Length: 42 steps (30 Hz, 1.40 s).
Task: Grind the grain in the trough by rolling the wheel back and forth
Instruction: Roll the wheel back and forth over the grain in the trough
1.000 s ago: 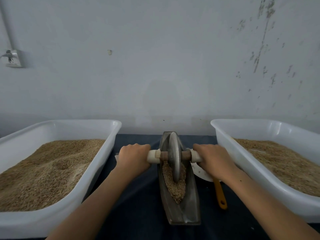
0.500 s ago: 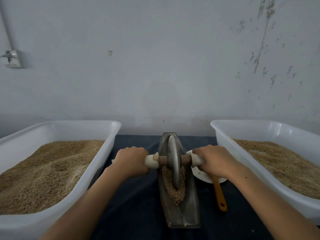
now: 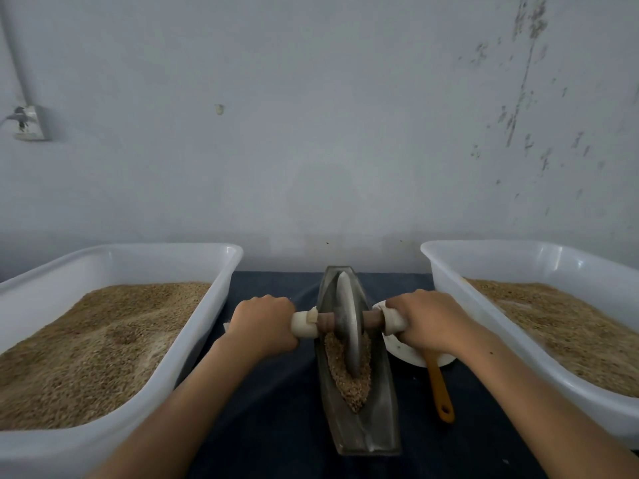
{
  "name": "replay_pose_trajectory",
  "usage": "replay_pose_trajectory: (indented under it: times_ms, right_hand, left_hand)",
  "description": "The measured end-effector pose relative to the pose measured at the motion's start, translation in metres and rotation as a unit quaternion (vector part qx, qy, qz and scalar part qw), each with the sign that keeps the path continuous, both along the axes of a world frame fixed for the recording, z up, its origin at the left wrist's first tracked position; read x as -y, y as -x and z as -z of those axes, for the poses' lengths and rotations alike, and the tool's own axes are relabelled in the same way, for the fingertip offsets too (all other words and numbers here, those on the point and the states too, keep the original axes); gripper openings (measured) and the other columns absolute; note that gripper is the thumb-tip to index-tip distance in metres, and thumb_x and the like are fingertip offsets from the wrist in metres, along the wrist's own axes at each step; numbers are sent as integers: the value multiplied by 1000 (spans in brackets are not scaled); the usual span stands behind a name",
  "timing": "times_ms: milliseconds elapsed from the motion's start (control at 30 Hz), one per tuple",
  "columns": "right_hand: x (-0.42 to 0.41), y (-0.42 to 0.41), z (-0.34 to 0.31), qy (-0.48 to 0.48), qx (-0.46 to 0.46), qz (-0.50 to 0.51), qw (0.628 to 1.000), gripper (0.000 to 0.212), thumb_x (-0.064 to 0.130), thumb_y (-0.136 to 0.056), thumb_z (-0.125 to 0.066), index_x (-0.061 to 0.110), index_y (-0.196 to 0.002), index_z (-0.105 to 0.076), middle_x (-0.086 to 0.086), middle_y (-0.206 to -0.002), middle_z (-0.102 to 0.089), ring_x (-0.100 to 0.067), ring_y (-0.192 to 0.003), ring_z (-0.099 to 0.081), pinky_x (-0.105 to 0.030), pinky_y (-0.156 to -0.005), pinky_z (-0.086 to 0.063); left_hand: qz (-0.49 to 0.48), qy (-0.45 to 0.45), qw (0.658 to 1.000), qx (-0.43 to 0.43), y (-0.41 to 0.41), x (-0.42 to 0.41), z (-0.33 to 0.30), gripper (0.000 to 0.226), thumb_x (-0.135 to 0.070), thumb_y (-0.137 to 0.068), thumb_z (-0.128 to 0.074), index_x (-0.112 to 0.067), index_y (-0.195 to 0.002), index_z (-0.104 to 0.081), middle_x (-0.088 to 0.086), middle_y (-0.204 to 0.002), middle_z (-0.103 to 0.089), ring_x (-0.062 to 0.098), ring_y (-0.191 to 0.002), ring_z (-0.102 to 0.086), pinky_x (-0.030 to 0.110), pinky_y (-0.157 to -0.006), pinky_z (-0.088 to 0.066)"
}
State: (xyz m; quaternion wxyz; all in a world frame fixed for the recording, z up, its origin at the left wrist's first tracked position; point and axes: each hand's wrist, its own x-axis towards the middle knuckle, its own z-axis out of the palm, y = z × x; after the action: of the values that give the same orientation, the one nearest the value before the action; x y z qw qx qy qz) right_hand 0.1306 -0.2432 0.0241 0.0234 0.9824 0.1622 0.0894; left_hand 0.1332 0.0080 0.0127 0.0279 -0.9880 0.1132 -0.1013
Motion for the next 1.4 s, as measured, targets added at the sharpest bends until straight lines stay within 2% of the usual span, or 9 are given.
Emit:
replay_pose_trajectory:
  times_ms: [100,200,467,533,833,933,1033,1233,1400]
  right_hand:
    - [1,2,-7,12,-63,-2,998,18,26,-80,-64,37,-79,-49,12,-71,-54,-9,-71,-55,-22,-53,-32]
    - [2,3,-8,14,-70,2,997,18,26,-80,-64,35,-77,-49,10,-72,-56,-10,-72,-56,-22,-53,-33]
    - [-4,1,10,-36,108,9,993,10,26,-89,-53,29,-84,-45,9,-81,-57,-12,-75,-55,-27,-66,-42]
    - [-5,1,12,-39,119,13,992,12,26,-89,-53,29,-84,-44,9,-80,-55,-12,-74,-53,-27,-64,-37]
    - [-3,4,-10,10,-86,37,996,14,25,-80,-66,31,-88,-56,6,-85,-62,-11,-77,-58,-21,-55,-34]
    - [-2,4,-13,4,-122,38,992,16,25,-80,-67,30,-93,-59,5,-88,-64,-12,-80,-60,-21,-54,-34]
    - [-2,3,-9,6,-83,37,996,14,23,-80,-64,32,-86,-54,7,-82,-61,-12,-75,-58,-21,-53,-32]
    - [-2,-2,19,-51,118,31,991,15,27,-89,-55,32,-82,-43,11,-78,-54,-9,-71,-49,-22,-58,-29]
    - [5,-5,24,-74,94,21,993,13,30,-89,-56,35,-86,-45,12,-84,-59,-6,-75,-51,-22,-67,-35]
  left_hand:
    - [0,1,998,-65,1,-2,-7,32,-41,-78,-66,-21,-103,-59,-5,-87,-60,14,-83,-60,29,-76,-49]
    - [-2,-4,998,-66,2,-1,-8,33,-42,-78,-67,-21,-103,-60,-6,-86,-59,14,-82,-60,29,-75,-49]
    - [-2,21,996,90,-3,2,5,20,-38,-86,-58,-25,-101,-54,-5,-96,-64,16,-87,-61,27,-68,-42]
    - [0,24,993,114,-3,2,7,19,-37,-87,-56,-25,-101,-52,-5,-96,-64,15,-86,-61,27,-66,-38]
    - [23,-11,999,-19,-2,-4,-4,27,-42,-79,-64,-24,-98,-61,-8,-84,-59,12,-77,-57,26,-67,-42]
    - [27,-17,999,-27,-2,-5,-5,27,-43,-78,-64,-24,-97,-60,-9,-80,-55,10,-74,-54,25,-66,-41]
    - [17,-7,1000,-11,-2,-3,-5,27,-42,-79,-64,-25,-99,-60,-7,-85,-60,12,-79,-58,27,-70,-45]
    - [-8,2,993,117,0,4,2,22,-41,-88,-55,-24,-103,-51,-5,-97,-64,15,-86,-62,27,-67,-41]
    - [-10,-10,991,133,4,7,1,24,-41,-89,-56,-24,-105,-51,-4,-98,-63,15,-88,-61,27,-69,-40]
